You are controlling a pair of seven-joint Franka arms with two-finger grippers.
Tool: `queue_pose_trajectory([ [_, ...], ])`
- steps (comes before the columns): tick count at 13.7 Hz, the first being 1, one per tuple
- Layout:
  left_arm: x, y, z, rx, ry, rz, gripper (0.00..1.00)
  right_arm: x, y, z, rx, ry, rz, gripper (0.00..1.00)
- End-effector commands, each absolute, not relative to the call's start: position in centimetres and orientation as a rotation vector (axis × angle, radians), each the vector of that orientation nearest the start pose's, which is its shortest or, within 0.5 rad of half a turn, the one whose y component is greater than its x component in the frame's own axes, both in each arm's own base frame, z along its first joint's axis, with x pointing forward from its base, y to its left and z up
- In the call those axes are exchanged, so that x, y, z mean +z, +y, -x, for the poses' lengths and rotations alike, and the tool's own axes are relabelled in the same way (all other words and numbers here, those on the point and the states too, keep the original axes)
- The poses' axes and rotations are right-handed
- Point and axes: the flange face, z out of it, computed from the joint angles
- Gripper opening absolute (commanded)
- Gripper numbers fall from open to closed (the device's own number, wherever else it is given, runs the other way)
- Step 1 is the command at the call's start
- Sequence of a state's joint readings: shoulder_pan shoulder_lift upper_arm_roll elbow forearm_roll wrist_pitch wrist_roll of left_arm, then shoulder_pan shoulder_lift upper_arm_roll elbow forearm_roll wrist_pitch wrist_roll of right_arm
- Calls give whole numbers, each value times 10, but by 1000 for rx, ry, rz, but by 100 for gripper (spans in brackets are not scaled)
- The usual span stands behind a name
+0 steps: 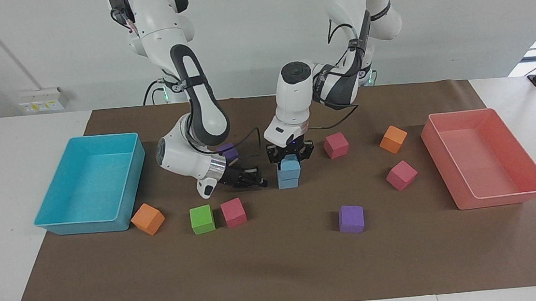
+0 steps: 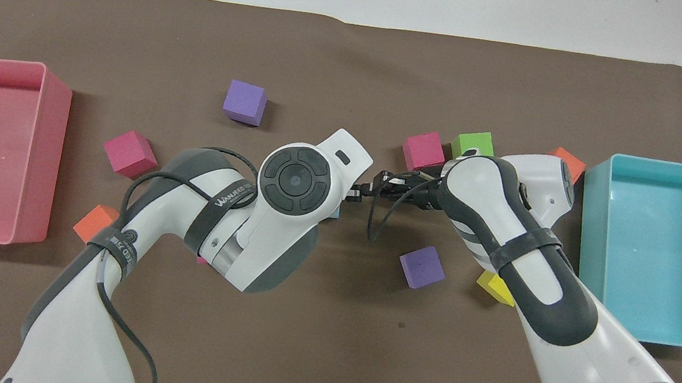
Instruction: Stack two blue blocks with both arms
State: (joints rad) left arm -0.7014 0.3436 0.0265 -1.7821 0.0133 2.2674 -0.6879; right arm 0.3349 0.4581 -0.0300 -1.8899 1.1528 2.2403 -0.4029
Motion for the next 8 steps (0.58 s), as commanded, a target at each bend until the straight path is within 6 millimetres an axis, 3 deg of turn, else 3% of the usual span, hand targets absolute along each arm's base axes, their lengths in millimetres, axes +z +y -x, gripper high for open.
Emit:
queue_pose_trajectory([
  [1, 377, -411, -506, -229, -9, 3200, 0, 263, 217, -594, 27, 110, 2294, 0],
  [8, 378, -411, -507, -233, 1, 3201, 0, 263, 217, -594, 27, 110, 2294, 0],
])
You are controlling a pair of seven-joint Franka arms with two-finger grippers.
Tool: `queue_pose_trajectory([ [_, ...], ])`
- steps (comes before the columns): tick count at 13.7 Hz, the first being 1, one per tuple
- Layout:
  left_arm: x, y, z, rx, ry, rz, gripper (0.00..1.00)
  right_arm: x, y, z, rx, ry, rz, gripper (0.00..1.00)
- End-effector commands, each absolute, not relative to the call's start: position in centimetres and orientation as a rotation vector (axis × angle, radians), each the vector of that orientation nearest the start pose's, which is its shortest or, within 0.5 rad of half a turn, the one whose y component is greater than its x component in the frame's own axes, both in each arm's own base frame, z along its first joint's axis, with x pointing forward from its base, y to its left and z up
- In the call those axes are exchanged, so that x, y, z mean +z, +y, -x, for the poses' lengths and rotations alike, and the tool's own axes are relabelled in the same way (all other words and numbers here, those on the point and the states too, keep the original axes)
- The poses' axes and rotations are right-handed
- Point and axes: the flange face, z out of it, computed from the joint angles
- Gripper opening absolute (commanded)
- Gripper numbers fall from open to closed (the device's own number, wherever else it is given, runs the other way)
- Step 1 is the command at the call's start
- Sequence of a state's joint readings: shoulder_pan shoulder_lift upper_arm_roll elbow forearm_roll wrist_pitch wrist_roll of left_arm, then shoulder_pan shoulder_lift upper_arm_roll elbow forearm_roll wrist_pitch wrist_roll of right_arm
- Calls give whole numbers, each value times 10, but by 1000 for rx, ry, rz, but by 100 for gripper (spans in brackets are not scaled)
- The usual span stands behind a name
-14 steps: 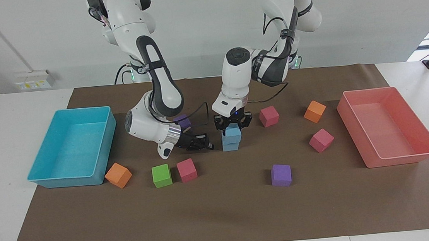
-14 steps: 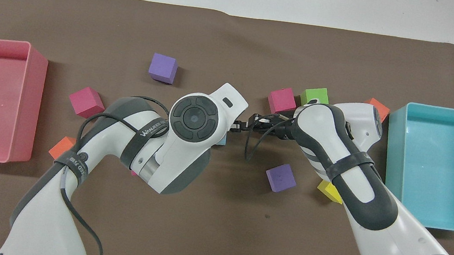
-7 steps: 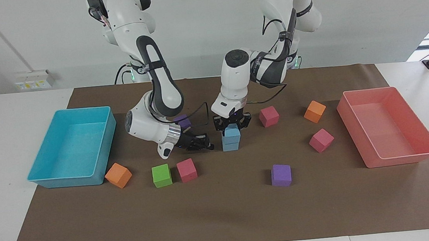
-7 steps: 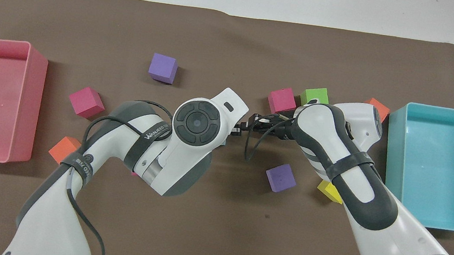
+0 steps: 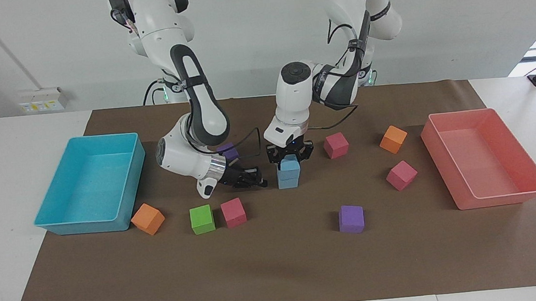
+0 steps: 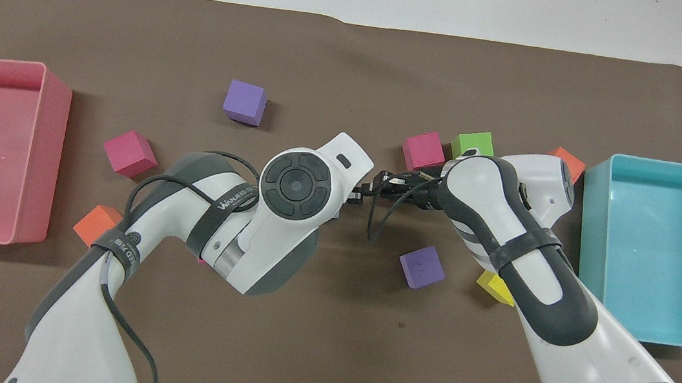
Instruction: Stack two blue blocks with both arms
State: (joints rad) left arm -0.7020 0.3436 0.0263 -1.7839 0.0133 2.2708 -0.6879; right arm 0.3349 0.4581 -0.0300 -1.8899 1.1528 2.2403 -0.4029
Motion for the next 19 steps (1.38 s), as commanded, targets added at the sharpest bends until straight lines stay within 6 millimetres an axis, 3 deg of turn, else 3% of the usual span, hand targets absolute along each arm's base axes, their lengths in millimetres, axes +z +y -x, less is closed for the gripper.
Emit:
queue_pose_trajectory([
  [1, 377, -411, -507, -231, 1, 3200, 0, 263, 216, -594, 25, 111, 2295, 0],
  [3, 377, -410, -507, -229, -4, 3202, 0, 263, 216, -594, 20, 113, 2297, 0],
  [5, 377, -410, -508, -225, -11, 3205, 31, 263, 216, -594, 21, 115, 2297, 0],
  [7, 377, -410, -508, -227, -9, 3206, 80, 263, 216, -594, 21, 115, 2297, 0],
  [8, 377, -410, -508, -225, -7, 3205, 94, 263, 216, -594, 21, 115, 2297, 0],
  [9, 377, -410, -508, -227, -6, 3206, 100, 263, 216, -594, 21, 115, 2297, 0],
  [14, 380, -411, -509, -229, -8, 3204, 100, 263, 216, -594, 21, 115, 2297, 0],
  [16, 397, -409, -509, -246, -9, 3212, 100, 263, 217, -594, 22, 110, 2297, 0],
  [19, 443, -393, -506, -282, -39, 3228, 100, 265, 215, -595, 19, 102, 2296, 0],
])
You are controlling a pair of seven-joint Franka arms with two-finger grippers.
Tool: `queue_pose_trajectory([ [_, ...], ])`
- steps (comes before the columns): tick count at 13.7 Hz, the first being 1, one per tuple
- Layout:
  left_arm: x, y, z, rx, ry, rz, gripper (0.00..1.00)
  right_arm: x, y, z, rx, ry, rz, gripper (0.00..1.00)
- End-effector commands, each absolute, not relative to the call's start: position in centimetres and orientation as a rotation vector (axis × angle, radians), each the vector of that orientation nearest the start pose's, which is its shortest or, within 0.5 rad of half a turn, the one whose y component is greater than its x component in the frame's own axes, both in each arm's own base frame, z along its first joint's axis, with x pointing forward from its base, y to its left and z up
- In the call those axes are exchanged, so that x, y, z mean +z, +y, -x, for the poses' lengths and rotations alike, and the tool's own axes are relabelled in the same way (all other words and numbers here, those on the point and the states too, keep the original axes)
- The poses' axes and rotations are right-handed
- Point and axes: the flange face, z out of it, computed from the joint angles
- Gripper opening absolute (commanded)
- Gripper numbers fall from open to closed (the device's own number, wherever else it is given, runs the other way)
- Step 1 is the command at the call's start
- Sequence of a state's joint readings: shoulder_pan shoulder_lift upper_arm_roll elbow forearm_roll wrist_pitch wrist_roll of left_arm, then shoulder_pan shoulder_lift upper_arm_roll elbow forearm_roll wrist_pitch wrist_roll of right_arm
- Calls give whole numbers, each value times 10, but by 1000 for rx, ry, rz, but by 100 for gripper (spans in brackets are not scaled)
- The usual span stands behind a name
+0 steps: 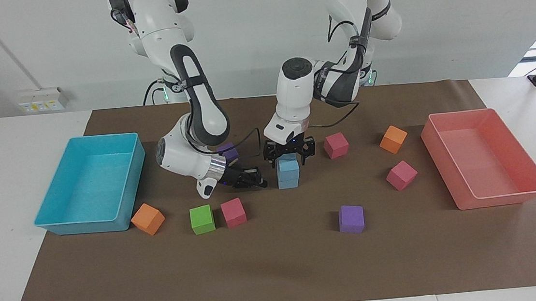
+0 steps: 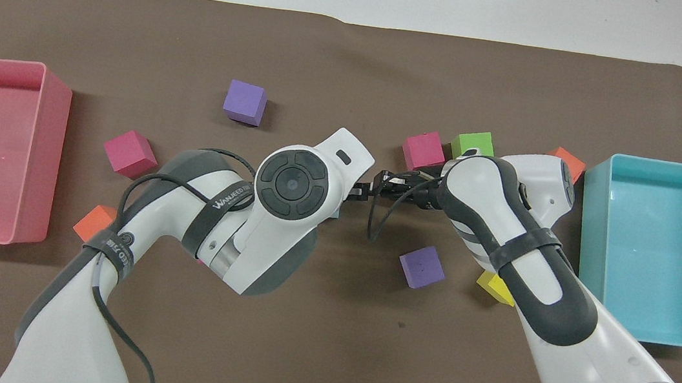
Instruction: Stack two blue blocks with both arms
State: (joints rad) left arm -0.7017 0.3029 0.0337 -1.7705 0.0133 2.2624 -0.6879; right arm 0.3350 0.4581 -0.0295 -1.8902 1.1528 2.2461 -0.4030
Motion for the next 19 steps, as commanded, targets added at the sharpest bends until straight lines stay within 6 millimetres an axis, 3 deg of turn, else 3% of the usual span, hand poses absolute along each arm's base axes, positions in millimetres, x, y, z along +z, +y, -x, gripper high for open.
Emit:
queue_pose_trajectory([
  [1, 457, -381, -507, -271, -58, 3222, 100, 271, 216, -595, 10, 94, 2298, 0],
  [3, 479, -344, -513, -232, -31, 3199, 100, 285, 210, -598, -11, 96, 2296, 0],
  [8, 500, -266, -527, -171, 100, 3158, 100, 318, 186, -601, -28, 37, 2417, 3],
  [9, 507, -245, -532, -165, 118, 3152, 100, 328, 183, -601, -29, 35, 2451, 9],
  [10, 516, -223, -535, -154, 150, 3144, 100, 338, 174, -604, -28, 61, 2483, 24],
  [11, 525, -200, -538, -142, 188, 3136, 100, 349, 170, -604, -33, 63, 2524, 40],
  [12, 534, -180, -539, -136, 228, 3132, 100, 360, 161, -605, -39, 64, 2568, 64],
  [14, 558, -144, -542, -109, 245, 3125, 100, 385, 133, -605, -40, 84, 2632, 100],
  [16, 589, -116, -544, -69, 319, 3114, 100, 407, 106, -605, -41, 61, 2697, 100],
  [19, 640, -79, -544, -59, 347, 3150, 100, 442, 82, -605, -46, 31, 2861, 100],
])
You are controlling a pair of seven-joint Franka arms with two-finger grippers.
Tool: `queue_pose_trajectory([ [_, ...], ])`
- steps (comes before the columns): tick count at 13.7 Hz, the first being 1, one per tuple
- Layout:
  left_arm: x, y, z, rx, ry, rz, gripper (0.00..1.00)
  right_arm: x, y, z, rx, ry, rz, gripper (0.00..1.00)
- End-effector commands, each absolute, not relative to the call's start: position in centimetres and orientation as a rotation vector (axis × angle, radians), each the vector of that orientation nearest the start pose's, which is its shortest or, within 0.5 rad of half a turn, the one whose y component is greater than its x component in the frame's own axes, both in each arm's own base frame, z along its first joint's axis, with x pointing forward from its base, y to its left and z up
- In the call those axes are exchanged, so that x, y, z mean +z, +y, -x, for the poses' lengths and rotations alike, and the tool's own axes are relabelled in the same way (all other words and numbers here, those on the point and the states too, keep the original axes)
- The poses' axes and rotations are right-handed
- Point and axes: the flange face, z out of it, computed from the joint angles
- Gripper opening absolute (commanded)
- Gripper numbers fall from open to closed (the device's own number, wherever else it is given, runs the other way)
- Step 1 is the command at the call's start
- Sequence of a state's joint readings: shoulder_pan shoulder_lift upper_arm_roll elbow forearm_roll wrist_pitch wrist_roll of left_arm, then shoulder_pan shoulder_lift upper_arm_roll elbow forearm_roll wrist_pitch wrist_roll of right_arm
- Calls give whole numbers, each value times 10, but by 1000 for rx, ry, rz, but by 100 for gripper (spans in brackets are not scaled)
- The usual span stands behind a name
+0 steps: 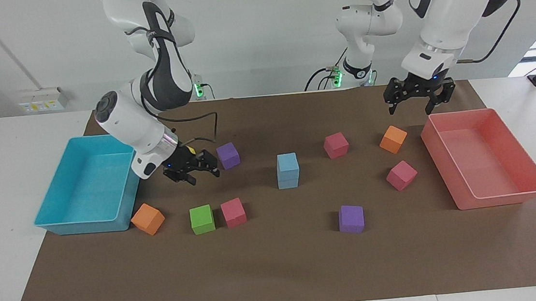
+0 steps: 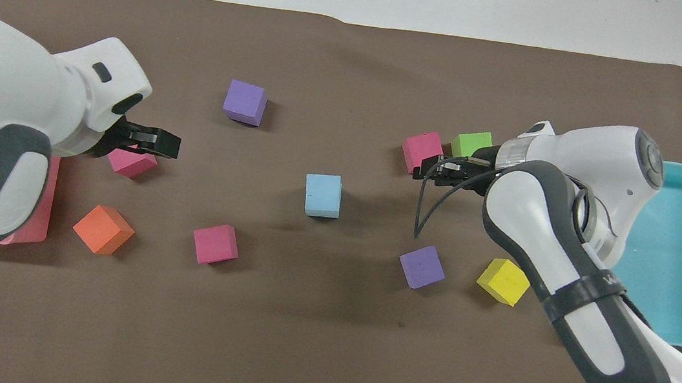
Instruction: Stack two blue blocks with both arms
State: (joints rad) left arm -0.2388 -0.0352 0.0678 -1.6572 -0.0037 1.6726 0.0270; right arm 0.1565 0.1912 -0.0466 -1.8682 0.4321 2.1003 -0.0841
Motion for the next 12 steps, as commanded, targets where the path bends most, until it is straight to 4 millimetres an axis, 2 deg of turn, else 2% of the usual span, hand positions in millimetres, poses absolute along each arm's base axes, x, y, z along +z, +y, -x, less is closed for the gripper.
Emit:
queue_pose_trajectory([
  [1, 652, -75, -544, -41, 365, 3146, 100, 458, 80, -605, -50, 16, 2938, 100],
  [2, 656, -74, -545, -15, 382, 3138, 100, 473, 74, -605, -56, -4, 3023, 100],
  [3, 668, -73, -546, -46, 380, 3138, 100, 489, 70, -603, -59, -24, 3081, 100],
  [4, 671, -63, -550, -44, 355, 3141, 100, 504, 65, -599, -64, -35, 3115, 100],
  [5, 671, -56, -556, -27, 334, 3145, 100, 518, 53, -595, -71, -17, 3130, 100],
  [8, 674, -55, -572, -3, 327, 3144, 100, 557, 19, -577, -107, 62, 3129, 100],
  [10, 672, -54, -574, -1, 325, 3146, 100, 581, 1, -567, -114, 93, 3140, 100],
  [12, 682, -53, -564, -27, 326, 3149, 100, 608, -11, -563, -87, 124, 3143, 100],
])
